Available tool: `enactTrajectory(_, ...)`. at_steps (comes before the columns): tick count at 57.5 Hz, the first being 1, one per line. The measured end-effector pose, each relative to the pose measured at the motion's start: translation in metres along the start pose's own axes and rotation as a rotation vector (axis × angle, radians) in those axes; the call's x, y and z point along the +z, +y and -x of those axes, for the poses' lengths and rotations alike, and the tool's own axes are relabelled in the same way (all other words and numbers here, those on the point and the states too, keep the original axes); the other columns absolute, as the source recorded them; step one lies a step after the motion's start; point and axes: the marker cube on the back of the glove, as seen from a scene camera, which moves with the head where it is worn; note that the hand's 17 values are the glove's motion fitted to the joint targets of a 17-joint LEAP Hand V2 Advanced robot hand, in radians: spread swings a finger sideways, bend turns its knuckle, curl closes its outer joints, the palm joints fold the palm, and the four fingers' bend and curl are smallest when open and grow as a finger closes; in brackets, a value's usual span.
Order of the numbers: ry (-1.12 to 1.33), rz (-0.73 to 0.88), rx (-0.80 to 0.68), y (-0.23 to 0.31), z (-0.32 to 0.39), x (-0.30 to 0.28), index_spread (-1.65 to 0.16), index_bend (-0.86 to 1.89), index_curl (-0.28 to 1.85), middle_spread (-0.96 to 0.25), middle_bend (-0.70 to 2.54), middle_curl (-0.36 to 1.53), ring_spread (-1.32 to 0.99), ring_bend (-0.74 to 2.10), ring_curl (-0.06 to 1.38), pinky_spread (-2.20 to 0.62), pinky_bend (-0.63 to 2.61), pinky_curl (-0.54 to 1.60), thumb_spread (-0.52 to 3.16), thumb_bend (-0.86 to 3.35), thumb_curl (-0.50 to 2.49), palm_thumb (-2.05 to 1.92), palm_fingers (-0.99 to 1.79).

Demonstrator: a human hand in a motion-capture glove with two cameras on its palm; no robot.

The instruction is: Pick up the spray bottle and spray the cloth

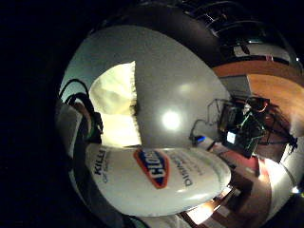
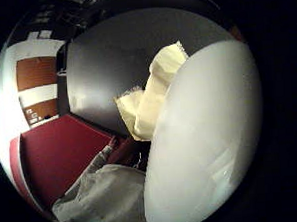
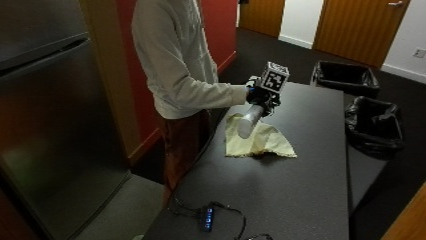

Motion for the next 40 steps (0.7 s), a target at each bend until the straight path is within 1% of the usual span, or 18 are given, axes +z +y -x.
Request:
enactTrajectory(7, 0.073, 0.042, -0.013, 0.0, 0.007, 0.028, -0.23, 0.35, 0.57, -0.18, 0.61, 0.54, -0.2, 0.61, 0.48, -0.24, 0.35, 0.39, -0.02, -0.03, 0.75, 1.04, 1.35)
enactTrajectory(12, 0.045, 0.059, 0.009, -0.001, 0.014, 0.037, -0.23, 0.35, 0.57, -0.18, 0.6, 0.54, -0.2, 0.61, 0.48, -0.24, 0.35, 0.39, -0.02, -0.03, 0.75, 1.05, 1.35)
enactTrajectory(17, 0.151, 0.071, 0.086, 0.001, 0.005, 0.039, -0.23, 0.35, 0.57, -0.18, 0.6, 0.54, -0.2, 0.61, 0.48, -0.24, 0.35, 0.39, -0.02, -0.03, 0.75, 1.04, 1.35)
enactTrajectory(22, 0.182, 0.059, 0.079, 0.003, 0.008, 0.035, -0.23, 0.35, 0.57, -0.18, 0.6, 0.53, -0.2, 0.61, 0.48, -0.24, 0.35, 0.39, -0.02, -0.03, 0.75, 1.04, 1.35)
enactTrajectory(26, 0.092, 0.057, -0.016, 0.005, 0.027, 0.032, -0.23, 0.35, 0.57, -0.18, 0.61, 0.53, -0.2, 0.61, 0.48, -0.24, 0.35, 0.39, -0.02, -0.03, 0.76, 1.04, 1.35)
enactTrajectory(28, 0.086, 0.051, -0.031, 0.006, 0.03, 0.03, -0.23, 0.35, 0.57, -0.18, 0.61, 0.53, -0.2, 0.61, 0.48, -0.24, 0.35, 0.39, -0.02, -0.03, 0.76, 1.04, 1.35)
enactTrajectory(31, 0.095, 0.035, 0.01, 0.006, 0.028, 0.025, -0.23, 0.35, 0.57, -0.18, 0.61, 0.53, -0.2, 0.61, 0.48, -0.24, 0.35, 0.39, -0.02, -0.03, 0.76, 1.04, 1.35)
enactTrajectory(34, 0.184, 0.029, 0.075, 0.005, 0.023, 0.024, -0.23, 0.35, 0.57, -0.18, 0.61, 0.53, -0.2, 0.61, 0.48, -0.24, 0.35, 0.39, -0.02, -0.03, 0.76, 1.04, 1.35)
enactTrajectory(37, 0.185, 0.034, 0.042, 0.006, 0.027, 0.024, -0.23, 0.35, 0.57, -0.18, 0.61, 0.53, -0.2, 0.61, 0.48, -0.24, 0.35, 0.39, -0.02, -0.03, 0.76, 1.04, 1.35)
enactTrajectory(40, 0.274, 0.018, 0.147, 0.005, 0.015, 0.023, -0.23, 0.35, 0.57, -0.18, 0.61, 0.53, -0.2, 0.61, 0.48, -0.24, 0.35, 0.39, -0.02, -0.03, 0.76, 1.04, 1.35)
